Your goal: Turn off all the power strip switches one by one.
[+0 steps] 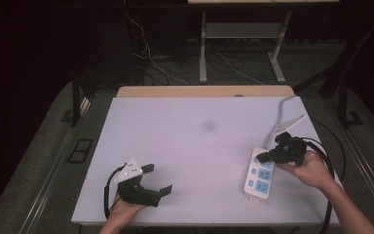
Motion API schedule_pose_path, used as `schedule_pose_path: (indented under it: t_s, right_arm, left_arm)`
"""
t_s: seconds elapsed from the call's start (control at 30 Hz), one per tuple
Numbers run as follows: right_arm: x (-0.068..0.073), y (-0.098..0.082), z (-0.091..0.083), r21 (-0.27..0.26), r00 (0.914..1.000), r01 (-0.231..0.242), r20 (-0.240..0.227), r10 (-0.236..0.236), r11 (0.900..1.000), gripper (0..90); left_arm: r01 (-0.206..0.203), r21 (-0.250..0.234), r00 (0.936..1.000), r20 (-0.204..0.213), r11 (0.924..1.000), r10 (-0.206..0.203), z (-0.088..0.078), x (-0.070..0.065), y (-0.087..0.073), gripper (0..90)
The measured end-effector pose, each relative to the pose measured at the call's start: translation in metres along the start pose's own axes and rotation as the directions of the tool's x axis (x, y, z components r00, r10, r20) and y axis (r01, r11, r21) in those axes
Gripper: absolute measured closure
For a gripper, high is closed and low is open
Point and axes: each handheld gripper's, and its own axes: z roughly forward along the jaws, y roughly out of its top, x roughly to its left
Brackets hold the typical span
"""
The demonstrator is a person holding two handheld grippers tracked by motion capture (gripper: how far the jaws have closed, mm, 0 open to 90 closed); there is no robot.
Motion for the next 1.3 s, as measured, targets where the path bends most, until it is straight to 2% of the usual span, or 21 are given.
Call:
schedule_pose_path:
  t_s: [0.53,1.3]
  right_arm:
    - [-0.01,0.007,-0.001,0.003,0.9998,-0.018,0.009,0.018,1.0,90.0]
    - [-0.025,0.007,0.011,0.011,0.9995,-0.03,0.009,0.03,0.999,90.0]
  left_arm:
    - [0.0,-0.003,1.0,-0.002,1.0,0.0,0.0,0.001,0.0,0.0]
    - [0.004,-0.004,1.0,-0.001,1.0,-0.004,0.0,0.001,0.0,0.0]
